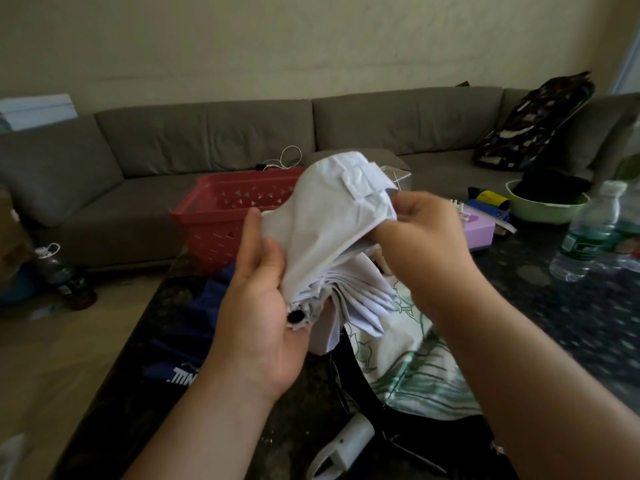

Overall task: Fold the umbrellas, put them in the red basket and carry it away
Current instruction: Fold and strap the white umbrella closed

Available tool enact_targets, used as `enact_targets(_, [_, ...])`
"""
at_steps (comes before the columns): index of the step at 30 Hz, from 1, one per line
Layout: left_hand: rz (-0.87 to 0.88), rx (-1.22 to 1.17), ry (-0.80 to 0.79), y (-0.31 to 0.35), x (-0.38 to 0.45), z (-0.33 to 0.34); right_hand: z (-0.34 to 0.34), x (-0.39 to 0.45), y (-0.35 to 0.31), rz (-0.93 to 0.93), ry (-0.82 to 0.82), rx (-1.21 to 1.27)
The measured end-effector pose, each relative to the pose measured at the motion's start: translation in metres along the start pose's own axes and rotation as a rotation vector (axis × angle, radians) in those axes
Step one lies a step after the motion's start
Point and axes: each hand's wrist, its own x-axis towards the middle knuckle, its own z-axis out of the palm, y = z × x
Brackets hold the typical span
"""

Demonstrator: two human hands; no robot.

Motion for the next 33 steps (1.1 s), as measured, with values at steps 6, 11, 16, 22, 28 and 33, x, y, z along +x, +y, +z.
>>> enact_targets(6, [-0.040,0.028,0.043,-0.003,0.008,-0.003,0.011,-0.009,0.009,-0.208,0.040,-0.249])
enact_targets(11, [-0.154,-0.007,0.011,0.004,0.008,-0.008,-0.008,-0.003,0.004,-0.237,0.128,-0.438])
enact_targets(16, [-0.386,-0.056,-0.016,0.008,0.011,-0.015,-0.005,-0.004,0.011,-0.291,0.110,-0.449])
enact_targets(22, [-0.162,0.001,0.101,0.002,0.013,-0.013,-0.008,-0.005,0.007,-0.442,0.305,-0.674])
enact_targets(28, [-0.117,-0.095,0.134,0.010,0.009,-0.011,-0.004,0.000,0.016,-0.081,-0.064,-0.625])
enact_targets(33, [-0.183,-0.091,0.123,0.005,0.007,-0.010,-0.004,-0.004,0.008,-0.321,0.028,-0.747])
